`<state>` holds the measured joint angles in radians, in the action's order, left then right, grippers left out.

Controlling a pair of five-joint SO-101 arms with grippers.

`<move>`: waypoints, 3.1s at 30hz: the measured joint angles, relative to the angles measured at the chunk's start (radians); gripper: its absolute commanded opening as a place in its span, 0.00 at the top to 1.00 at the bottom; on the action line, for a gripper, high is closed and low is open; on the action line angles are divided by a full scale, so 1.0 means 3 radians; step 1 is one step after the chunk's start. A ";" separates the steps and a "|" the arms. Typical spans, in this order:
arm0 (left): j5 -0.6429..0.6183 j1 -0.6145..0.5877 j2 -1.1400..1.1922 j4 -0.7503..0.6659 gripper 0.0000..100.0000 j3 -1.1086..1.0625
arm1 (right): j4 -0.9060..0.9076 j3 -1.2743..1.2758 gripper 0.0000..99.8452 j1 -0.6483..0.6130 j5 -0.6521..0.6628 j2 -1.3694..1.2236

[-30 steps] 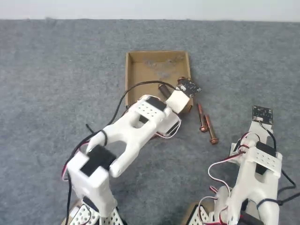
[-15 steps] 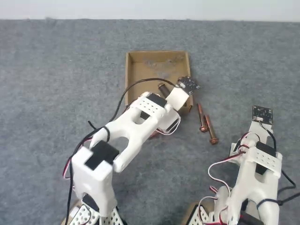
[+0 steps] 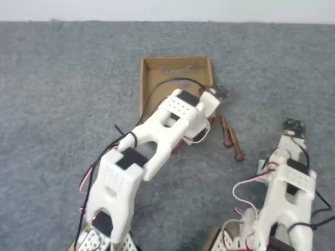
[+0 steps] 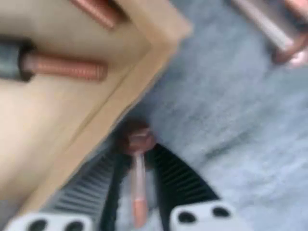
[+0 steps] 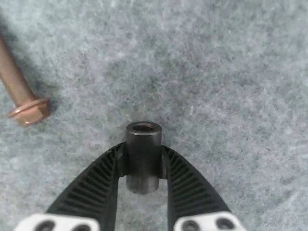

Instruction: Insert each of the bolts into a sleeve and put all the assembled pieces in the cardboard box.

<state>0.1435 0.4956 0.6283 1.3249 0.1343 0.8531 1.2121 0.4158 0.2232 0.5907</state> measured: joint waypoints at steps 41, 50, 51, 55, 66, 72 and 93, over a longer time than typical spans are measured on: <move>-0.0777 -0.0660 -0.3135 -0.1048 0.99 -0.2634 | 0.0000 0.0000 0.99 0.0000 0.0000 0.0000; -0.1028 -0.1667 -0.3672 -0.1488 0.99 -0.3365 | 0.0000 0.0000 0.99 0.0000 0.0000 0.0000; -0.1028 -0.1770 -0.3744 -0.1499 0.99 -0.3473 | 0.0000 0.0000 0.99 0.0000 0.0000 0.0000; -0.1028 -0.2112 -0.4112 -0.1514 0.99 -0.3902 | 0.0000 0.0000 0.99 0.0000 0.0000 0.0000; -0.0629 -0.3089 -0.5585 -0.1514 0.99 -0.5145 | -0.0210 0.0000 0.99 -0.0573 0.0000 0.0000; -0.0476 -0.3324 -0.6214 -0.1509 0.99 -0.5442 | -0.1146 0.0000 0.99 -0.0721 0.0000 0.0000; -0.0455 -0.3335 -0.6444 -0.1473 0.99 -0.5498 | -0.3836 0.0005 0.99 -0.1637 0.0005 -0.0609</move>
<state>0.0069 -0.5048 -1.3050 0.8830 -1.5152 -0.2977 1.2137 -0.0752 0.2248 0.4081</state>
